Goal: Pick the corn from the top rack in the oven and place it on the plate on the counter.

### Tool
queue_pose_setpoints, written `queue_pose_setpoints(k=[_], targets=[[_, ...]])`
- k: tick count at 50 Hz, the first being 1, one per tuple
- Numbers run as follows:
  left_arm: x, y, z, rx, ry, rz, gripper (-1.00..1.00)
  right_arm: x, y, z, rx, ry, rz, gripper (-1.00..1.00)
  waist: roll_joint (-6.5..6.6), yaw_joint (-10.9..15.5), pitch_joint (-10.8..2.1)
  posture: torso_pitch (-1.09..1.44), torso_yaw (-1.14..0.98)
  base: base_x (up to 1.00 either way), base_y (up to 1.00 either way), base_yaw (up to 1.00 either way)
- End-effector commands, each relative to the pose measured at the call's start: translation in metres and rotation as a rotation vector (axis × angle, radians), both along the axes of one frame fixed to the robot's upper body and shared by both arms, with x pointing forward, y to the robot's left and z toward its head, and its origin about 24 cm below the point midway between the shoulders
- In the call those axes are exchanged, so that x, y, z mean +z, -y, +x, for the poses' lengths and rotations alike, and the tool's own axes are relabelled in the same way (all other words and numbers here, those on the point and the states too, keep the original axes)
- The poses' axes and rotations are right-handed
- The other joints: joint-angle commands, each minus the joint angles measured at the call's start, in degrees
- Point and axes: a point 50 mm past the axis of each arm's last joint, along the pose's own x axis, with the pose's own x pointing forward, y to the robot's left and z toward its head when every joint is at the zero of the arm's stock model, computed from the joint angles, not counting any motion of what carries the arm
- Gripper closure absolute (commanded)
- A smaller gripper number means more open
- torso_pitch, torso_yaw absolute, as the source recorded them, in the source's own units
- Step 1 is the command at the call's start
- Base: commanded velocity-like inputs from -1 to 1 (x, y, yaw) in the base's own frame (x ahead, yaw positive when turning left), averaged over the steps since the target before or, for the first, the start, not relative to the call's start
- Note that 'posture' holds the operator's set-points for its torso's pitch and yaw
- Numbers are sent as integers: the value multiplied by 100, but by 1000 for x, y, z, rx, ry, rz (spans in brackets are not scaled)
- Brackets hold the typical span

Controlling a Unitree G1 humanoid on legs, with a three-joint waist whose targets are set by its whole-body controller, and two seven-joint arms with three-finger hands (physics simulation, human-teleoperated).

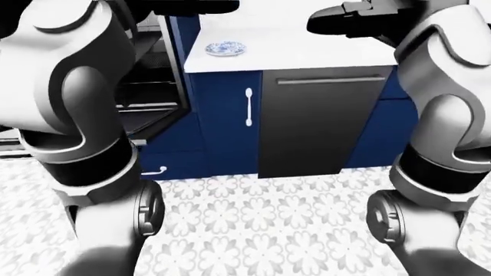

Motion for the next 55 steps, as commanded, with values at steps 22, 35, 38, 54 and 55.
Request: queue_pose_setpoints(k=[22,35,38,54,55], targets=[[-18,-39,-2,77,57,-53,-100,-4,11,21,-6,-3,-4,-100,-363,119,24,0,0,16,0,0],[-12,-53,-18,102,97,-80,-100,-4,4,9,13,14,-13,-100,274,-80,106,0,0,30,0,0],[-11,-54,-19,109,98,-75,-100,-7,4,9,14,11,-18,-100,418,-46,36,0,0,31,0,0],[-5,-57,-19,126,110,-67,-100,-5,5,9,15,12,-22,-100,-327,135,149,0,0,41,0,0],[-4,-56,-19,127,109,-69,-100,-6,4,10,17,11,-25,-100,-313,73,104,0,0,52,0,0]])
